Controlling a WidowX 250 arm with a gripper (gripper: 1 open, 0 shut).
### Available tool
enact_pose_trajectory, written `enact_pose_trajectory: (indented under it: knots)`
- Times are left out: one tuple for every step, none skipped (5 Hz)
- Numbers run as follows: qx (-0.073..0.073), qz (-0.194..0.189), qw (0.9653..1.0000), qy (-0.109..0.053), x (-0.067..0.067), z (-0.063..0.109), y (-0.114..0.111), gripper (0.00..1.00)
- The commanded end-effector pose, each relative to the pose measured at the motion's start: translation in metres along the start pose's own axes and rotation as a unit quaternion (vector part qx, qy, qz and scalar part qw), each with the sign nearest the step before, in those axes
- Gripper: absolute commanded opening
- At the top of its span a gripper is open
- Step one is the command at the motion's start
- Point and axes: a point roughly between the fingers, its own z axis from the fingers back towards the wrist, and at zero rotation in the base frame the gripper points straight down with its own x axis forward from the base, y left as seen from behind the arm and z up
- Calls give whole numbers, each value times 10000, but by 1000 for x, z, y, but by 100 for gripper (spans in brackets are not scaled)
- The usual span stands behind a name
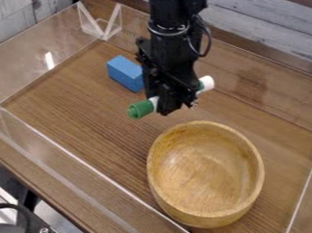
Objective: Put the green marker in the brown bowl
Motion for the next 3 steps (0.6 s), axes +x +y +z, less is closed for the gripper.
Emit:
enact_pose_trajectory:
  knots:
    - [101,10,9996,-272,5,16,-3,0]
    - [115,12,9995,-298,4,18,-8,0]
    - [64,90,9994,-337,0,22,-17,0]
